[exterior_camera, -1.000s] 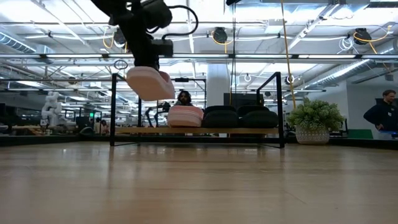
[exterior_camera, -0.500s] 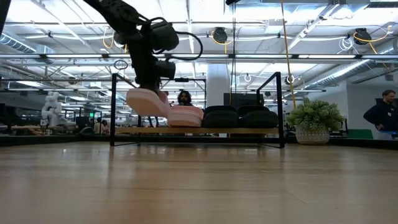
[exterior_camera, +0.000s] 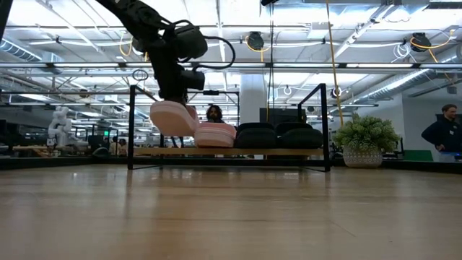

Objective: Pick and place slides into the shelf
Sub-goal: Put the left pink slide on the shelf

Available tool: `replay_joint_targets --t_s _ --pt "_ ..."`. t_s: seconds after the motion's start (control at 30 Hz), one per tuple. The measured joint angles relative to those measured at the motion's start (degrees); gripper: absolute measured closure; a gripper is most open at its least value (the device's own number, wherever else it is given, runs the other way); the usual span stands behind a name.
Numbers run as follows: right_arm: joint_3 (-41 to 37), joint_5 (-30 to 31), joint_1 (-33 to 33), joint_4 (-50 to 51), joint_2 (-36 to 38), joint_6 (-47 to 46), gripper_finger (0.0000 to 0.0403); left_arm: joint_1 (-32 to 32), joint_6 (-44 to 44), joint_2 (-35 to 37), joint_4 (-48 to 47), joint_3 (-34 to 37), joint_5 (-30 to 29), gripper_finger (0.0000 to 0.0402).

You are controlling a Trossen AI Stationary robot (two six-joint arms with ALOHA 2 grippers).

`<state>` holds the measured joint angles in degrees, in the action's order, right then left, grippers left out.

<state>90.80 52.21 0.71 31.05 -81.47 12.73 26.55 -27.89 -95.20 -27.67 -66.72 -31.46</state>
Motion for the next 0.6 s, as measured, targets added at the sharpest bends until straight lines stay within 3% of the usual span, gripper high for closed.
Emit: replay_joint_targets --t_s 0.6 --pt "0.0 0.0 0.0 0.0 0.0 0.0 0.0202 0.1 -1.8 -0.1 7.2 4.7 -1.6 0.0402"
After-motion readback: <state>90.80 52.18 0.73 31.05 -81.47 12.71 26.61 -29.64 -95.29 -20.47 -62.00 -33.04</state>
